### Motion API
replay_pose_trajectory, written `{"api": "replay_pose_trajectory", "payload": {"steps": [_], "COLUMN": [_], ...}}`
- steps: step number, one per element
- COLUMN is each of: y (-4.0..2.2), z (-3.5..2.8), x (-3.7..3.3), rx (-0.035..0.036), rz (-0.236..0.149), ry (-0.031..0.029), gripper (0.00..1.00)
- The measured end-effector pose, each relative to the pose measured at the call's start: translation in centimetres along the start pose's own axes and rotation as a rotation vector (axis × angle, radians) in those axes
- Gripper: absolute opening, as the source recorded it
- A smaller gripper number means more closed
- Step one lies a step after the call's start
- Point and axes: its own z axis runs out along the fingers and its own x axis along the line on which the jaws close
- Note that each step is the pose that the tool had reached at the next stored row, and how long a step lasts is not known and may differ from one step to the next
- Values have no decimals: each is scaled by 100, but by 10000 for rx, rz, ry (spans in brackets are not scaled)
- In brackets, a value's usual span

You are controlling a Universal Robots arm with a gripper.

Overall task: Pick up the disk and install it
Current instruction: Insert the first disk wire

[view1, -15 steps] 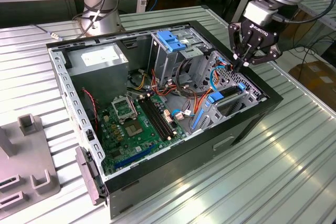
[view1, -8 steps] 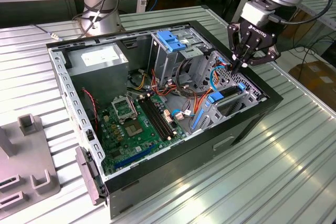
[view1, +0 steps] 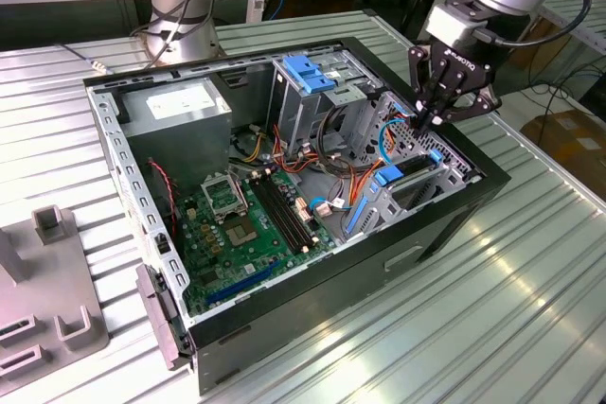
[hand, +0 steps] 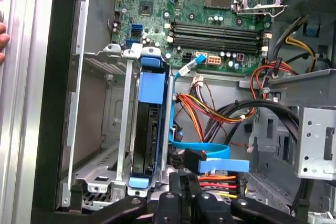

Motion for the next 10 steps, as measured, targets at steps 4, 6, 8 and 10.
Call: {"api": "replay_pose_trajectory", "payload": {"steps": [4,6,8,10], "y": [24,25,25,26], "z": [1,1,1,1], "x": [-3,-3,-3,-3], "rx": [0,0,0,0], "rz": [1,1,1,1], "ry": [-1,0,-1,0], "gripper": [16,16,16,16]}}
